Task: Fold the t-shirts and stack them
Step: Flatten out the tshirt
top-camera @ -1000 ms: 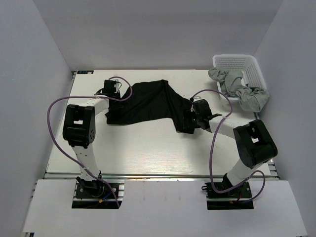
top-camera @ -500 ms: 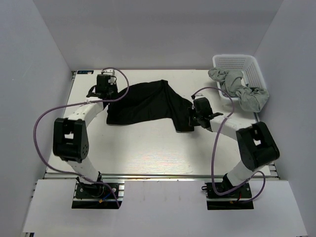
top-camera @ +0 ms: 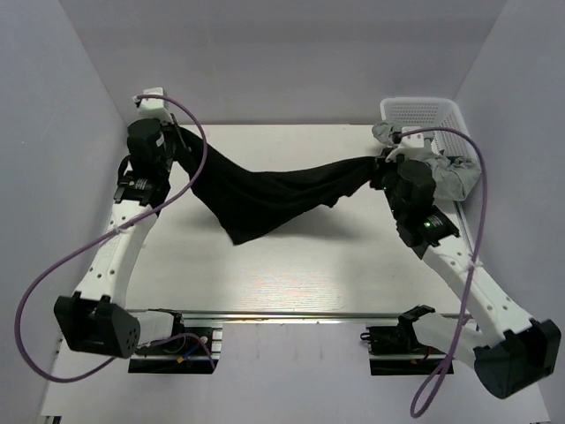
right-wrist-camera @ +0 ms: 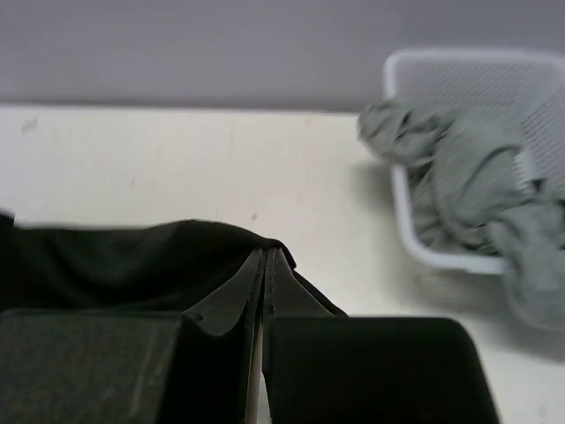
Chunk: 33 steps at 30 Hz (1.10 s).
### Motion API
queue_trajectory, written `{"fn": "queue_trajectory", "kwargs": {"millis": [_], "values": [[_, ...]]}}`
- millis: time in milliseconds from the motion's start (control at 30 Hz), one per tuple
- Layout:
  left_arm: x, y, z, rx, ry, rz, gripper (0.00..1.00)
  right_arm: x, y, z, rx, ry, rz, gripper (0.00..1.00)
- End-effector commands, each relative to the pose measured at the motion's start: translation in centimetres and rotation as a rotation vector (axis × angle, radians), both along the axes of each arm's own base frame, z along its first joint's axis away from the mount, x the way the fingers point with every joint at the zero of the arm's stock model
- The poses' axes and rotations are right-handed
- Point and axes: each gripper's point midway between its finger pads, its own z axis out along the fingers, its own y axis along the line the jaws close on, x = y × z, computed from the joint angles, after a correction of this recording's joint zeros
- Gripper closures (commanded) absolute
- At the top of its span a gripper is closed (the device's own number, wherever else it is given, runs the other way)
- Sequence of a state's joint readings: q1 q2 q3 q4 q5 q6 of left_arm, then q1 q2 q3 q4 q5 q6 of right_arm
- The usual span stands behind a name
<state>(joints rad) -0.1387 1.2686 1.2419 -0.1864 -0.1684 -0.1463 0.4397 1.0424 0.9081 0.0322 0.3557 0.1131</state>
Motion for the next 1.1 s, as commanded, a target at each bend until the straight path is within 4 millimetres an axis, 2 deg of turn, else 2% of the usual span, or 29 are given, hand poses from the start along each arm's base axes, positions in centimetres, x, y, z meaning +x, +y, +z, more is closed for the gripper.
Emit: {"fn": "queue_trajectory", "kwargs": {"millis": [0,33,67,100,133,200,267,367,400,467,567,633,800,867,967,1000,1067], "values": [[-3.5,2.6,7.8,0.039,-0.173,0.107,1.00,-1.4,-4.0,9.9,0.002,-0.251,-0.151,1.00],[-4.3,3.1,9.3,0.034,-0.208,0.128,1.00,-1.8,-4.3,10.9,0.014,-0.275,-0.162,1.00],[-5.1,3.5,10.6,0.028,-0.240,0.146,1.00,-3.2,-5.3,13.2,0.014,-0.332,-0.175,1.00],[-5.8,4.2,11.0,0.039,-0.247,0.179,1.00,-3.7,-6.4,14.4,0.024,-0.360,-0.222,1.00],[-7.3,4.8,12.8,0.038,-0.292,0.203,1.00,-4.7,-7.1,15.7,0.019,-0.397,-0.239,1.00],[-8.9,6.0,14.1,0.040,-0.322,0.261,1.00,-6.6,-8.4,18.2,0.040,-0.459,-0.270,1.00],[-11.0,7.4,16.1,0.035,-0.369,0.328,1.00,-7.9,-9.5,19.8,0.026,-0.494,-0.294,1.00],[-13.0,9.1,17.6,0.034,-0.382,0.425,1.00,-10.2,-11.2,22.2,0.012,-0.547,-0.337,1.00],[-13.4,9.5,17.7,0.035,-0.374,0.447,1.00,-11.6,-12.1,23.4,0.022,-0.576,-0.357,1.00],[-14.9,10.5,18.9,0.029,-0.397,0.504,1.00,-12.9,-12.8,24.4,0.027,-0.603,-0.366,1.00],[-17.3,11.0,20.5,0.015,-0.446,0.517,1.00,-15.0,-13.7,25.8,0.042,-0.647,-0.366,1.00],[-18.7,10.7,21.2,0.004,-0.475,0.489,1.00,-16.3,-13.9,26.7,0.051,-0.671,-0.343,1.00],[-20.9,9.8,22.1,-0.035,-0.532,0.406,1.00,-17.3,-13.5,27.8,0.072,-0.700,-0.290,1.00],[-20.7,8.8,21.8,-0.035,-0.534,0.347,1.00,-17.4,-13.3,27.8,0.084,-0.704,-0.278,1.00],[-20.0,8.0,20.7,-0.049,-0.518,0.303,1.00,-16.4,-12.4,26.9,0.099,-0.680,-0.250,1.00],[-18.9,7.8,19.4,-0.037,-0.480,0.302,1.00,-15.6,-12.0,25.8,0.090,-0.656,-0.245,1.00],[-17.6,7.7,18.3,-0.042,-0.466,0.310,1.00,-14.4,-11.6,25.0,0.107,-0.639,-0.256,1.00]]}}
